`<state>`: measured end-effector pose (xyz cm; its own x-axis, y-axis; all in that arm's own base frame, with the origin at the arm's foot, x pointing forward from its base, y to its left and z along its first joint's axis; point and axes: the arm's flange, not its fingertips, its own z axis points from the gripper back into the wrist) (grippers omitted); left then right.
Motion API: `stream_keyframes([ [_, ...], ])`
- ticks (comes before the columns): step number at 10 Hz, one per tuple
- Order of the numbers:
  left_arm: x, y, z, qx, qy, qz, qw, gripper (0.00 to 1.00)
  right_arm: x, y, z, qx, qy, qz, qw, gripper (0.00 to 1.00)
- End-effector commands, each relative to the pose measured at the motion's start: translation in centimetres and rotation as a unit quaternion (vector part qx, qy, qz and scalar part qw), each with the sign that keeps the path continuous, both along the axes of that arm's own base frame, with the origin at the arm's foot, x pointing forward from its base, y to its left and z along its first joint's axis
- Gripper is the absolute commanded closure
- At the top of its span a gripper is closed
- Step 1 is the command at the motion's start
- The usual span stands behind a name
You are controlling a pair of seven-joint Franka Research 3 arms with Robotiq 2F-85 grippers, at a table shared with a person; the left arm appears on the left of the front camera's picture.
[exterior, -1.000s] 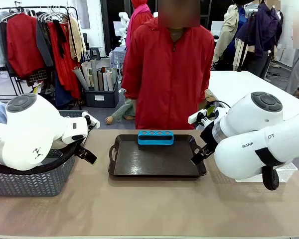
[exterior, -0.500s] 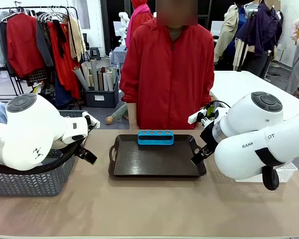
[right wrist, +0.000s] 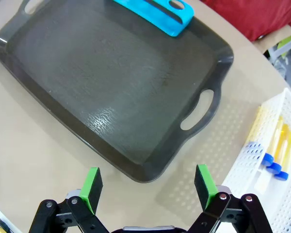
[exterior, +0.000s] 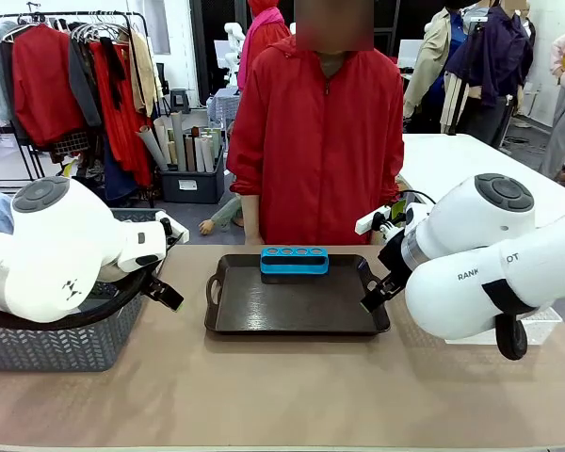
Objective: Prepare the laboratory tools.
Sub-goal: Pick up one Small flask and place it on the Handle tray.
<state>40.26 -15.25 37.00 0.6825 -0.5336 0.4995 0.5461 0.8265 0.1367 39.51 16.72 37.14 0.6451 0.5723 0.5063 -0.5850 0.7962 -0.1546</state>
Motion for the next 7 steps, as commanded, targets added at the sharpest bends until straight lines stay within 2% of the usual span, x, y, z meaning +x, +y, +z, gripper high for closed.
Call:
stream_keyframes([
  [1,0.0,0.1,0.0,0.0,0.0,0.001,1.0,0.0,0.0,0.0,0.0,0.0,0.0,0.0,1.0,0.0],
  [4,0.0,0.0,0.0,0.0,0.0,0.0,1.0,0.0,0.0,0.0,0.0,0.0,0.0,0.0,1.0,0.0],
  [7,-1.2,-0.1,2.2,0.021,0.014,-0.01,1.0,0.0,-1.2,-0.3,1.7,-0.058,0.01,0.013,0.998,0.0],
])
